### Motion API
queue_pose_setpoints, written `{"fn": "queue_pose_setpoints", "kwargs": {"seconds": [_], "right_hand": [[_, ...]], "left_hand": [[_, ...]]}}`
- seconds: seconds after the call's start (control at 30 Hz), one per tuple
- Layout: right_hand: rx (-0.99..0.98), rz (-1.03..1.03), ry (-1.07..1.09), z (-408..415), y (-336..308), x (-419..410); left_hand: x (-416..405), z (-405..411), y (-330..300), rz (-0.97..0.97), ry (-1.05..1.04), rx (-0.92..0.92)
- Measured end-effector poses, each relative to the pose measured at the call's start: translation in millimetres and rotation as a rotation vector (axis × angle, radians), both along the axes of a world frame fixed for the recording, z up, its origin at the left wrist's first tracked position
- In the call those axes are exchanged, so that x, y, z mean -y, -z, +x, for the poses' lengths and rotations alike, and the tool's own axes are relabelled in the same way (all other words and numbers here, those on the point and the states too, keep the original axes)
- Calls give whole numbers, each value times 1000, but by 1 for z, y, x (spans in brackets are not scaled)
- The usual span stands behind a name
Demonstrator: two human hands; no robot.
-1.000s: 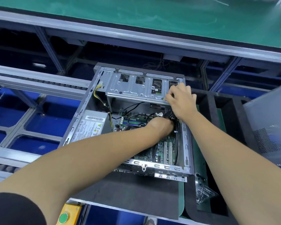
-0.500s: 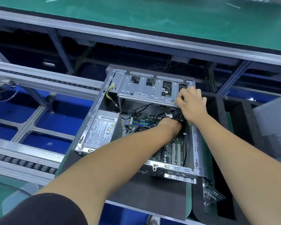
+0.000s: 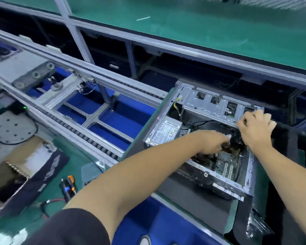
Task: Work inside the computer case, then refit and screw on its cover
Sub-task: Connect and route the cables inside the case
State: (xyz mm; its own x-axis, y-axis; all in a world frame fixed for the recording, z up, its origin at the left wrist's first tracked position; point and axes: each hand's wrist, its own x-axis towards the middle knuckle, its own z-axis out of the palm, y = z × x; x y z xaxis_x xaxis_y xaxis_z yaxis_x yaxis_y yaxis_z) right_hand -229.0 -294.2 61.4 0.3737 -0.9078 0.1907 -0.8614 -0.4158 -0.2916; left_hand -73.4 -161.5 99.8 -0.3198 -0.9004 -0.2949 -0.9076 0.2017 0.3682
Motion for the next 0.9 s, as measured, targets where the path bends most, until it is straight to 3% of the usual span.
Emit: {"fn": "queue_pose_setpoints", "kwargs": {"seconds": [0.2,0.33,0.47,0.6,0.7,0.9], "right_hand": [[-67,-33,-100,39,-40,-48],[-8,-71,-371,135,-77,-124],[-42,-92,-628,212,-71,-233],[-113,-11,-847,268,-40,-318],[-181,127,-877,301,-16,-361],[-167,478,-909,353,19,-420]], "left_hand": [[-115,103,-29,-286,-379,-184],[-204,174,-33,-336,-719,-170],[-306,233,-21,-338,-1079,-213],[-400,297,2,-198,-1351,-120],[-450,343,21,-67,-1451,-34],[-505,419,69,146,-1411,117]]}}
